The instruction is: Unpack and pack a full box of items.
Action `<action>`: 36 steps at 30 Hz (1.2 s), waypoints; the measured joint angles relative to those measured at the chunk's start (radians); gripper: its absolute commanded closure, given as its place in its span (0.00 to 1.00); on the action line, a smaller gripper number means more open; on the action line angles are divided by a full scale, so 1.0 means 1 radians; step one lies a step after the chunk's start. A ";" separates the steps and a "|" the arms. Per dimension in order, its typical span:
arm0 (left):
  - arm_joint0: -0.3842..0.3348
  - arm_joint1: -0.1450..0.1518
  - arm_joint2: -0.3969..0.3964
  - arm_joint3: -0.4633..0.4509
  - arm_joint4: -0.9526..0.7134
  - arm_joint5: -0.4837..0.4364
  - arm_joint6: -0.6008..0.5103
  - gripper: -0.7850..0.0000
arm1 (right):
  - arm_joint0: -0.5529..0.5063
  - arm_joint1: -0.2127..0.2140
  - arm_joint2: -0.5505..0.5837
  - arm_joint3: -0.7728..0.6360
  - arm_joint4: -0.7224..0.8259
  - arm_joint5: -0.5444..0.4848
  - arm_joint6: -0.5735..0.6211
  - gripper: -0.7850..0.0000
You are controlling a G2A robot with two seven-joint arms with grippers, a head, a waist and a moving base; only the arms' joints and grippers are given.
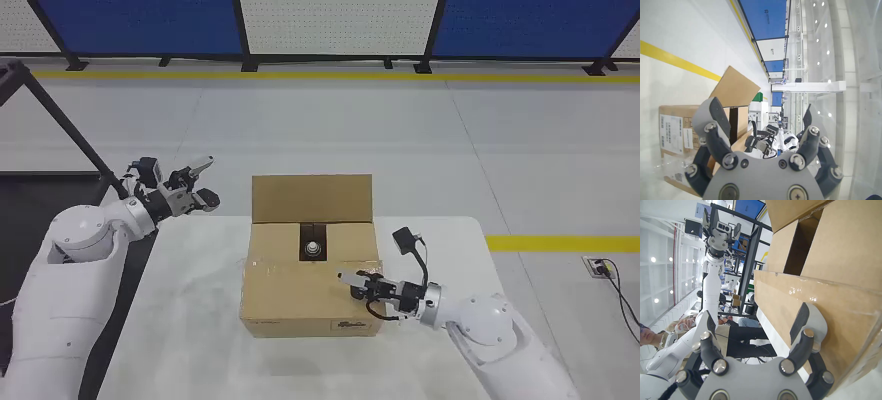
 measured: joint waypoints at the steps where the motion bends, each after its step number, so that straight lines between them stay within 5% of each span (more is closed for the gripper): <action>1: -0.020 -0.009 0.029 0.033 0.021 -0.014 0.007 0.00 | -0.006 0.001 0.002 -0.006 -0.002 0.003 -0.001 0.00; 5: -0.068 -0.027 0.083 0.111 0.042 -0.035 0.016 0.00 | -0.013 0.001 0.004 -0.018 -0.003 0.020 0.007 0.00; 15: -0.065 -0.026 0.080 0.108 0.044 -0.034 0.019 0.00 | -0.013 0.001 0.004 -0.018 -0.003 0.020 0.007 0.00; 20: -0.066 -0.041 0.119 0.118 0.101 -0.045 0.176 0.00 | -0.013 0.001 0.004 -0.018 -0.003 0.020 0.007 0.00; 36: -0.220 -0.170 0.323 0.406 0.196 -0.290 0.240 0.00 | -0.013 0.001 0.004 -0.018 -0.003 0.020 0.007 0.00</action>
